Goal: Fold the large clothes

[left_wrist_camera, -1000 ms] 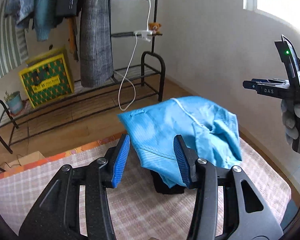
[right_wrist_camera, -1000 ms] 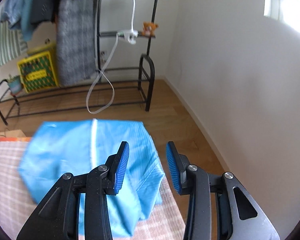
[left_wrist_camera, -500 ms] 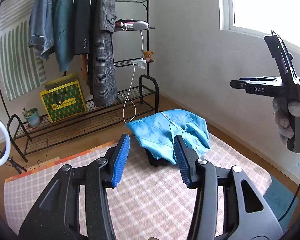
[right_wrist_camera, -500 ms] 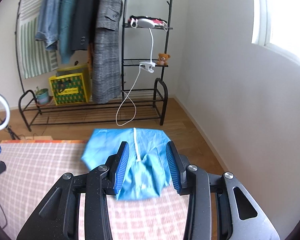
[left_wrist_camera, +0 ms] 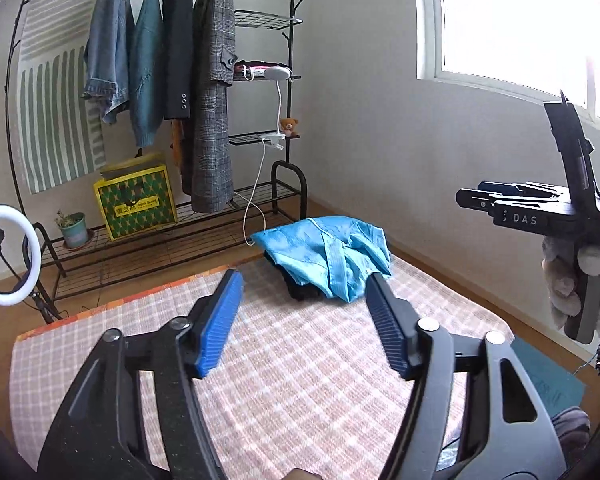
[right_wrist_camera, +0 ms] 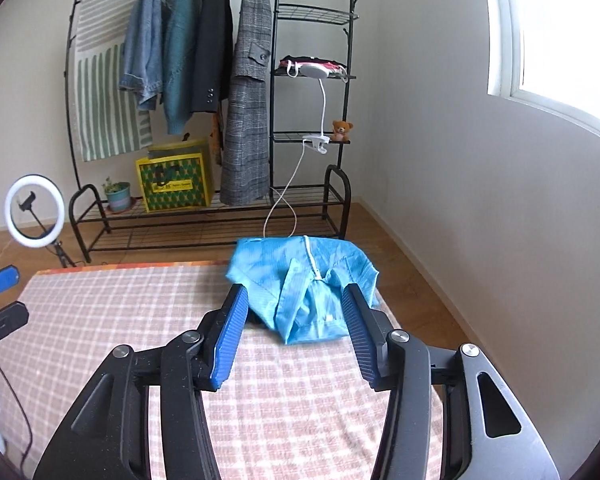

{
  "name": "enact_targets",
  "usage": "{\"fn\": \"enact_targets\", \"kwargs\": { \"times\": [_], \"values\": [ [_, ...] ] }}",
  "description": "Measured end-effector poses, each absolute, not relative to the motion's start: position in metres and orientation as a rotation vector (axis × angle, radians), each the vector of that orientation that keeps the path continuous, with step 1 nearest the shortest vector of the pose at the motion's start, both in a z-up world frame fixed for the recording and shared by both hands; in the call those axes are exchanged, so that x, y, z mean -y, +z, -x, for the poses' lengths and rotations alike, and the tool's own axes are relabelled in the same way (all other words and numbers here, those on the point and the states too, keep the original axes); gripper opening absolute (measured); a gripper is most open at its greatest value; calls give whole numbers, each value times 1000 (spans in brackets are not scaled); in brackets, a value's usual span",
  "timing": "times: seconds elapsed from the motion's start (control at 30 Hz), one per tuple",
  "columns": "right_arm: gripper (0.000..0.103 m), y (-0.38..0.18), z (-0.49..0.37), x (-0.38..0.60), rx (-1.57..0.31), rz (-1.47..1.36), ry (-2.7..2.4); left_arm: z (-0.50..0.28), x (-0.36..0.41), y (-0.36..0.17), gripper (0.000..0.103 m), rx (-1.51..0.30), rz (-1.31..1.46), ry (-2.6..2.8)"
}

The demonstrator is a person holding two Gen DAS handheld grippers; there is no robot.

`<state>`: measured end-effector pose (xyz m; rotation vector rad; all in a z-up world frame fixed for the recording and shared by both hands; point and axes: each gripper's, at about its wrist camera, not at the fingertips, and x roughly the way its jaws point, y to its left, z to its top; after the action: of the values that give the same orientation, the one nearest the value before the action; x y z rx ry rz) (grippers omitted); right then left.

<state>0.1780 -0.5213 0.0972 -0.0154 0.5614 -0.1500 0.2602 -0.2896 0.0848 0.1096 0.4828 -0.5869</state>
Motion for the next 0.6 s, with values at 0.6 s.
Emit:
{"fn": "enact_targets", "kwargs": {
  "times": [0.6],
  "values": [
    [72, 29, -159, 480, -566, -95, -212, -211, 269, 34, 103, -476, -156, -514]
  ]
}}
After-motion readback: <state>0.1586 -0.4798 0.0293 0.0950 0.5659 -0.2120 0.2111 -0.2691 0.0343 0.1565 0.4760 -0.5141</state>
